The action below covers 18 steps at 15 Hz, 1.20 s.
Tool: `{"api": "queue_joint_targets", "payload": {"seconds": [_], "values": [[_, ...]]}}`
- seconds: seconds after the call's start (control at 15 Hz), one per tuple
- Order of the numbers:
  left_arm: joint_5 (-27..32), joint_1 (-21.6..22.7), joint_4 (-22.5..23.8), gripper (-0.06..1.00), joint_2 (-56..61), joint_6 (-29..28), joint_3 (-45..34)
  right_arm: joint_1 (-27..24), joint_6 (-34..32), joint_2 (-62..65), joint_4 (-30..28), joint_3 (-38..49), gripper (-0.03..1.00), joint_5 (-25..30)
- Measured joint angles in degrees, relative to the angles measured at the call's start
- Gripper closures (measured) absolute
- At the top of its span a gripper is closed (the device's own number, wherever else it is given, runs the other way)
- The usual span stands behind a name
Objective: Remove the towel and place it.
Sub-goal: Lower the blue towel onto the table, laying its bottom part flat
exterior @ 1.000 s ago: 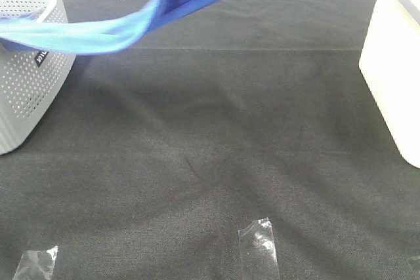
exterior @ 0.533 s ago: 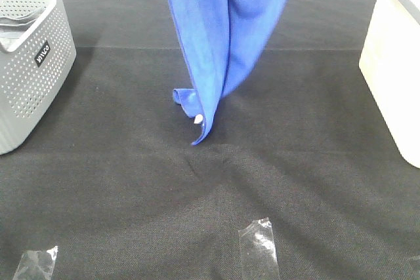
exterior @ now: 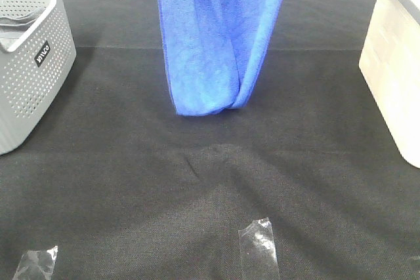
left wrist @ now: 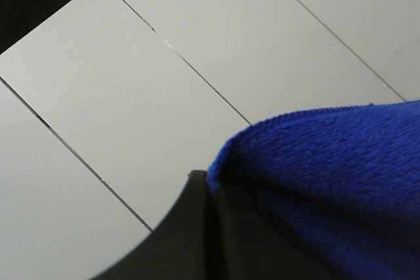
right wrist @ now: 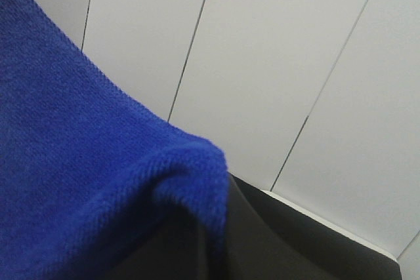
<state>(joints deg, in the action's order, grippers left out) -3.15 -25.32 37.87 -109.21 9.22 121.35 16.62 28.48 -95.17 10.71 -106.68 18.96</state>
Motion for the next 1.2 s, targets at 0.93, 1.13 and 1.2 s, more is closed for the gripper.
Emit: {"api": "queue_joint_targets", "payload": {"seconds": [0.93,1.13,1.2], "values": [[-15.13,8.37,-10.94,0.94,-30.25,2.52,39.08,-2.46,0.57,-24.06,-0.23,-29.56,0.97,-9.22],[-13.12,8.25,-11.0,0.94,-32.14,2.06,39.94,-3.5,0.57,-24.87,1.09,-29.74,0.97,-7.51],[-12.15,8.08,-11.0,0.94,-32.83,0.52,39.94,-3.61,0.57,-24.98,1.09,-29.74,0.97,-5.73]]}}
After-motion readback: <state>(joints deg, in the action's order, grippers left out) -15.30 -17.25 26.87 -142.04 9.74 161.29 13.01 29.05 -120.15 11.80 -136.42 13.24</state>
